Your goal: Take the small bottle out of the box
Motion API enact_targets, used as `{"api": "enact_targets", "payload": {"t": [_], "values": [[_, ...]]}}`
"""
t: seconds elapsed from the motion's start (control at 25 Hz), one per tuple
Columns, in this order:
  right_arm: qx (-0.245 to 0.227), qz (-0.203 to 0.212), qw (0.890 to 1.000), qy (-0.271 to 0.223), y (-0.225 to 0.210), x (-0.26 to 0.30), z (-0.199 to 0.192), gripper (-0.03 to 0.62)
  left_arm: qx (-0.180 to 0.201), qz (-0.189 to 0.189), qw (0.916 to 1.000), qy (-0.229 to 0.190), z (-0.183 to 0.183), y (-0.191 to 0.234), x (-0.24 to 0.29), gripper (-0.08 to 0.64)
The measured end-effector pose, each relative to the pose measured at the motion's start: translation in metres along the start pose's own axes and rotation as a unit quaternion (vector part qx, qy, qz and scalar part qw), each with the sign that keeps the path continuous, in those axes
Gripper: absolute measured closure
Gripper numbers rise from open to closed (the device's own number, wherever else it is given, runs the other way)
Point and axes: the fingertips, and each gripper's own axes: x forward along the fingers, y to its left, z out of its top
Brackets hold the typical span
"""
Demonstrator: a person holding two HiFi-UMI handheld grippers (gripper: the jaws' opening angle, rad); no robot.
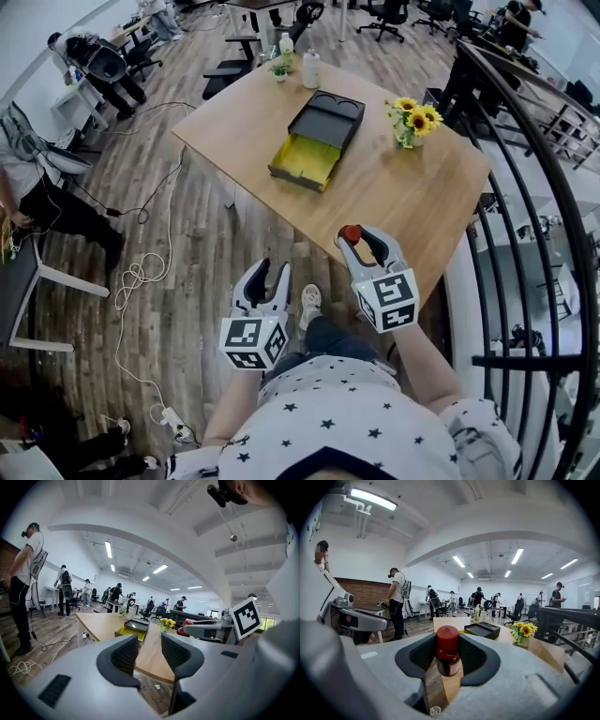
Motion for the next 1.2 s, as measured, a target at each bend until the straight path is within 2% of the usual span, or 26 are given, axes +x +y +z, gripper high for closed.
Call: {"api": "enact_targets", "payload": {"t": [0.48, 1.2], "values": [[0.013, 0.003, 1.000, -0.007, 0.026, -0.050, -0.010, 0.448, 0.000, -0.014, 0.9998, -0.014, -0.004, -0.024, -0.024, 0.417], [0.019, -0.023, 0.999, -0.019, 0.020, -0.058, -0.008, 0.449, 0.000, -0.017, 0.9996, -0.021, 0.000, -0.023, -0.026, 0.417]]}}
